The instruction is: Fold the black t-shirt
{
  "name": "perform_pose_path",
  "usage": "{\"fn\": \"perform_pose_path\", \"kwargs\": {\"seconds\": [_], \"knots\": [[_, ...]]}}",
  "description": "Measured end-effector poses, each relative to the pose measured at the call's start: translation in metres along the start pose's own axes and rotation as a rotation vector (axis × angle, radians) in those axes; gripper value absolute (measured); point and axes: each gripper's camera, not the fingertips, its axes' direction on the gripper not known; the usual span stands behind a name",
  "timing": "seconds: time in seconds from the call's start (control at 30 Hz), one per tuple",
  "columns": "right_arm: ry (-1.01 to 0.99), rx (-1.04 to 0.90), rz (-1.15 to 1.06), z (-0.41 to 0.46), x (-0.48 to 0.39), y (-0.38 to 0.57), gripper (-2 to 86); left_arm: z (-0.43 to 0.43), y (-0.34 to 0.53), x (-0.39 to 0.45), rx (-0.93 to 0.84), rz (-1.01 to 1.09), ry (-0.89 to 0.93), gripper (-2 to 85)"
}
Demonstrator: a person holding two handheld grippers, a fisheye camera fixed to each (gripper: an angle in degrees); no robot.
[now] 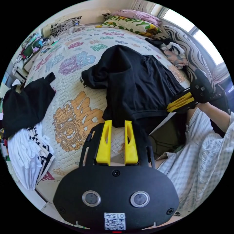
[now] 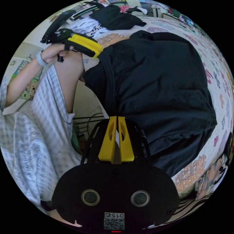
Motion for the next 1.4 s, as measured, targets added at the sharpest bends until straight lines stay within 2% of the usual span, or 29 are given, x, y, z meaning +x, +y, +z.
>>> {"fn": "perform_pose_path", "kwargs": {"seconds": [0.13,0.23,0.3,0.4,0.47,0.6,0.63,0.67,0.7,0.73,0.8,0.83,0.9,0.93,1.0,1.07,1.17,1.27,1.33,1.4], "knots": [[-0.112,0.131,0.133,-0.041,0.026,0.029,-0.1,-0.005,0.0,-0.03,0.024,-0.03,0.081,0.7],[-0.139,0.306,0.241,-0.095,0.048,0.067,-0.3,-0.036,0.003,-0.047,0.168,-0.039,0.115,0.1],[-0.128,0.406,0.282,-0.132,0.064,0.086,-0.3,-0.073,-0.007,-0.054,0.328,-0.002,0.099,0.0],[-0.033,0.48,0.274,-0.195,0.093,0.088,-0.3,-0.119,-0.055,-0.068,0.479,0.061,-0.005,0.1],[0.153,0.487,0.266,-0.243,0.129,0.066,-0.2,-0.141,-0.102,-0.084,0.536,0.075,-0.08,0.3],[0.373,0.522,0.387,-0.294,0.217,0.012,0.6,-0.154,-0.218,-0.149,0.647,-0.087,-0.156,2.3],[0.361,0.552,0.48,-0.299,0.249,0.003,1.0,-0.151,-0.224,-0.159,0.673,-0.134,-0.132,2.8],[0.267,0.585,0.56,-0.298,0.275,0.003,1.4,-0.146,-0.225,-0.177,0.706,-0.228,-0.082,3.9],[0.213,0.61,0.573,-0.296,0.284,0.007,1.8,-0.14,-0.215,-0.189,0.731,-0.257,-0.007,5.2],[0.106,0.669,0.54,-0.287,0.291,0.019,2.7,-0.135,-0.207,-0.193,0.728,-0.237,0.036,5.4],[-0.02,0.66,0.466,-0.259,0.291,0.045,6.8,-0.099,-0.165,-0.2,0.566,-0.137,0.121,5.9],[-0.054,0.587,0.454,-0.232,0.286,0.068,7.7,-0.086,-0.151,-0.202,0.508,-0.124,0.125,6.0],[-0.042,0.433,0.5,-0.183,0.276,0.111,8.4,-0.028,-0.085,-0.214,0.248,-0.147,0.202,6.6],[-0.068,0.359,0.567,-0.151,0.27,0.144,8.6,-0.013,-0.067,-0.217,0.183,-0.166,0.239,6.9],[-0.195,0.28,0.662,-0.107,0.263,0.19,9.1,0.033,-0.004,-0.227,-0.046,-0.276,0.341,7.6],[-0.302,0.212,0.743,-0.07,0.25,0.229,9.5,0.051,0.029,-0.23,-0.105,-0.348,0.404,7.8],[-0.348,0.193,0.743,-0.05,0.242,0.24,7.3,0.074,0.048,-0.234,-0.134,-0.408,0.521,7.4],[-0.248,0.171,0.758,-0.053,0.248,0.243,2.2,0.083,0.039,-0.243,-0.146,-0.413,0.537,4.0],[-0.311,0.183,0.749,-0.057,0.256,0.25,1.0,0.083,0.036,-0.246,-0.138,-0.393,0.583,2.0],[-0.366,0.218,0.772,-0.067,0.259,0.264,0.4,0.063,0.035,-0.242,-0.096,-0.349,0.533,2.1]]}}
